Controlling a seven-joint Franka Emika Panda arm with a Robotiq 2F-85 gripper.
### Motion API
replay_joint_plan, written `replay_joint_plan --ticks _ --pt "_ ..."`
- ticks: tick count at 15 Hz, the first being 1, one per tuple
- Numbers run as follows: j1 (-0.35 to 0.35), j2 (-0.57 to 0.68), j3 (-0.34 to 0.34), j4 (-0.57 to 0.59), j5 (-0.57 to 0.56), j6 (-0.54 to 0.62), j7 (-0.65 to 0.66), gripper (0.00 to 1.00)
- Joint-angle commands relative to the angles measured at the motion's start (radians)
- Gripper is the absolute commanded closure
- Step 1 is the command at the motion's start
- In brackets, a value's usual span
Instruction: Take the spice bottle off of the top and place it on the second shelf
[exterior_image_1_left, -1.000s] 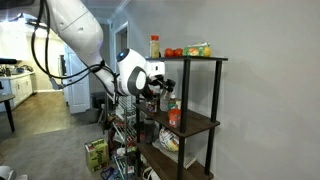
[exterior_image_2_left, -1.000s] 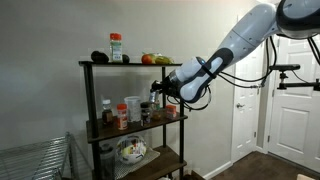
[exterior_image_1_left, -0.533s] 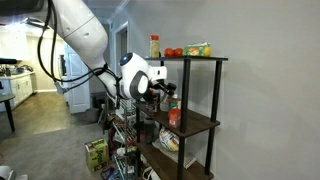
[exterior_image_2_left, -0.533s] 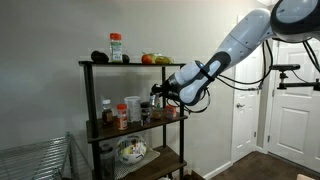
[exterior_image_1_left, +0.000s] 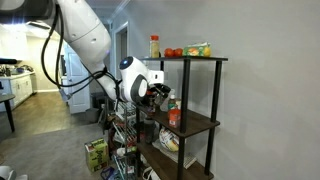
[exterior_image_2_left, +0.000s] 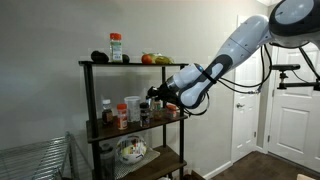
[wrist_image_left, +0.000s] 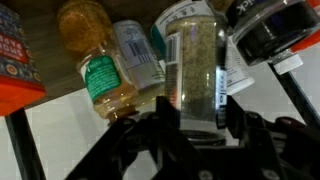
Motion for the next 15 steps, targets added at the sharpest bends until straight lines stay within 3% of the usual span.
replay_joint_plan --ticks 1,15 --pt "-0.135 0.036 0.127 0.009 -0.057 0.0 0.024 0.68" --pt "-0.407 0.123 0.361 0.034 -0.098 0.0 -0.049 0.68"
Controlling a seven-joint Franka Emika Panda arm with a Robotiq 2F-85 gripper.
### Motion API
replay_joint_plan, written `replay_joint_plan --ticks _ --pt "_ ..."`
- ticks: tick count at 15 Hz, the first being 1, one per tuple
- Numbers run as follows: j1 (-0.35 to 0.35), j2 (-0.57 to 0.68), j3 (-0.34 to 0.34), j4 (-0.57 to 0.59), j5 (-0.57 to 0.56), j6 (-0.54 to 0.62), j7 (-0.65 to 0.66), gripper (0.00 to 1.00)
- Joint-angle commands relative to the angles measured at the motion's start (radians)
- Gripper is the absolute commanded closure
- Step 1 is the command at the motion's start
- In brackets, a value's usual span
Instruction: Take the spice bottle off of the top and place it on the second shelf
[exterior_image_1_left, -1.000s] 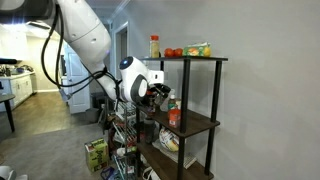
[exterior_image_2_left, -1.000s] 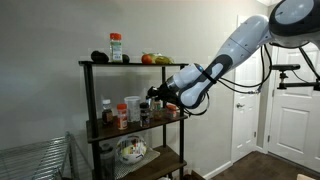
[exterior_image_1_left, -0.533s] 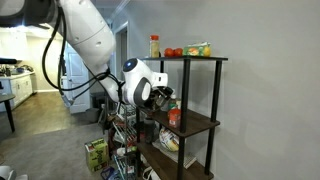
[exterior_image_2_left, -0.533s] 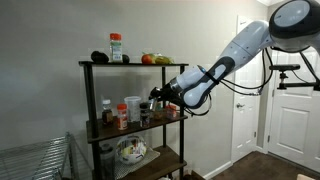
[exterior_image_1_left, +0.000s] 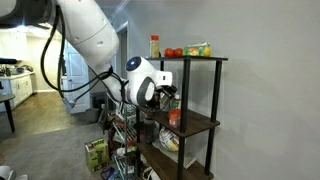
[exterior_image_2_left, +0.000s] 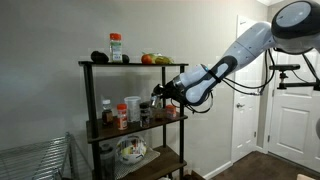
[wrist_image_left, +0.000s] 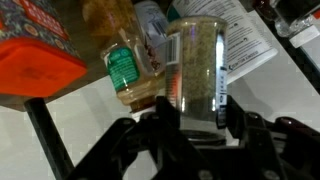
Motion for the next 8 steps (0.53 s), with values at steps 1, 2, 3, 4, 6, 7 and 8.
replay_joint_plan --ticks 1,2,3,4,6,7,8 --pt "-0.087 0.05 0.093 0.024 -0.046 0.0 -0.037 0.68" --pt "-0.12 0.071 0.135 0.027 -0.066 0.0 -0.03 0.68" --pt "-0.144 0.079 0.164 0.024 -0.078 0.0 -0.03 0.68" --pt "-0.162 0.078 0.185 0.017 -0.089 0.0 -0.035 0.68" --pt "-0.179 0.076 0.207 0.009 -0.108 0.0 -0.047 0.68" --pt "-0.183 0.074 0.211 0.006 -0.115 0.0 -0.054 0.68" --pt "-0.18 0.071 0.207 0.005 -0.121 0.0 -0.063 0.68"
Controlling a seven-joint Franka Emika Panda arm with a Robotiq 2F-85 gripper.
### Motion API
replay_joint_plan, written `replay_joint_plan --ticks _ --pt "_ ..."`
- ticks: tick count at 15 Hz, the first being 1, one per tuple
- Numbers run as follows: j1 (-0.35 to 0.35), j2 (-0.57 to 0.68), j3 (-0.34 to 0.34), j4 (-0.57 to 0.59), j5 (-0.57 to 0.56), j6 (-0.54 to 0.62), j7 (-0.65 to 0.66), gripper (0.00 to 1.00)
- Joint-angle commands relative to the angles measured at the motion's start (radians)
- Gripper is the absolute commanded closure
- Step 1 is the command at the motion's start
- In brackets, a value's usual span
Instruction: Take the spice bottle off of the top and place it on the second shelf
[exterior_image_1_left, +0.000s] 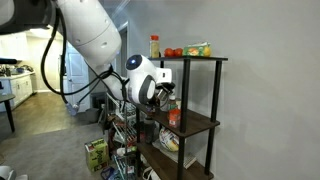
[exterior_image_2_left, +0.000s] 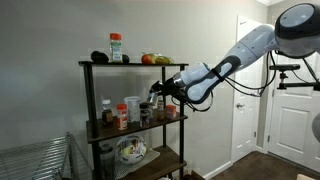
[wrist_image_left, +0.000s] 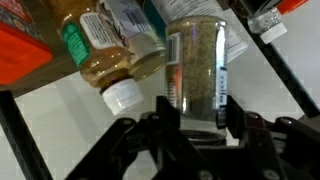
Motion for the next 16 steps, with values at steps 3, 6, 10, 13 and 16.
replay_joint_plan --ticks 3,6,10,13,16 --pt "-0.011 -0.02 0.005 -0.009 -0.014 0.0 -0.085 0.68" --pt "0.015 -0.059 -0.035 -0.016 0.003 0.0 -0.142 0.68" --pt "0.031 -0.096 -0.06 -0.013 0.016 0.0 -0.218 0.68" --pt "0.044 -0.124 -0.069 -0.017 0.023 0.0 -0.267 0.68" --pt "0.047 -0.135 -0.059 -0.021 0.02 0.0 -0.298 0.68"
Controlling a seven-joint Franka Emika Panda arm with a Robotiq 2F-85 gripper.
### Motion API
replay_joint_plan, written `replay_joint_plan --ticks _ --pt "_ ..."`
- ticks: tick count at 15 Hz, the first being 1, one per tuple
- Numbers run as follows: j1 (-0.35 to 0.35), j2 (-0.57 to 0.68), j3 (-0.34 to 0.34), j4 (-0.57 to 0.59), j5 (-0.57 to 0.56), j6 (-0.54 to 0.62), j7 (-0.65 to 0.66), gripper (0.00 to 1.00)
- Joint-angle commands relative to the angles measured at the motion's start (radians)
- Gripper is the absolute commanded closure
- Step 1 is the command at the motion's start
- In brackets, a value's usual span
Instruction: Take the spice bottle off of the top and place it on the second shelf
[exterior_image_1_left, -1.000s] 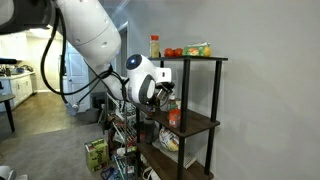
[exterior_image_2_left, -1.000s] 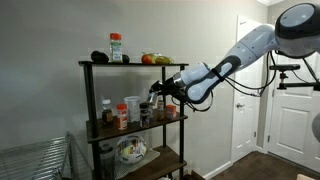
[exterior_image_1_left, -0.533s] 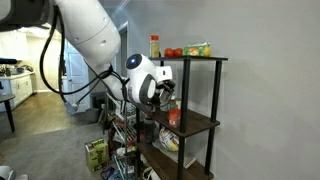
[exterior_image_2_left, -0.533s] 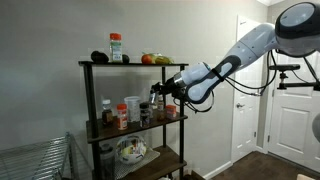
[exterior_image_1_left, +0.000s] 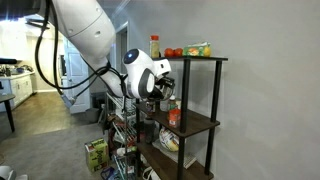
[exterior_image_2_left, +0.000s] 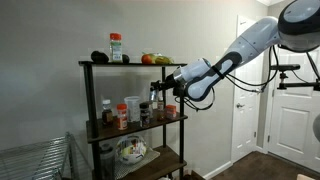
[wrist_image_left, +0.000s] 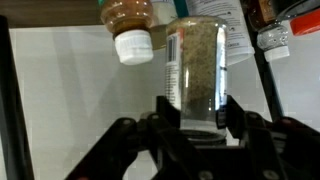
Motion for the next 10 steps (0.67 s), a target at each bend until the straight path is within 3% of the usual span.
replay_joint_plan --ticks 1,10 --pt "0.006 -0.044 0.005 -0.021 0.019 0.0 -0.06 0.68" --pt "0.006 -0.036 -0.01 -0.065 0.035 -0.002 -0.103 0.68"
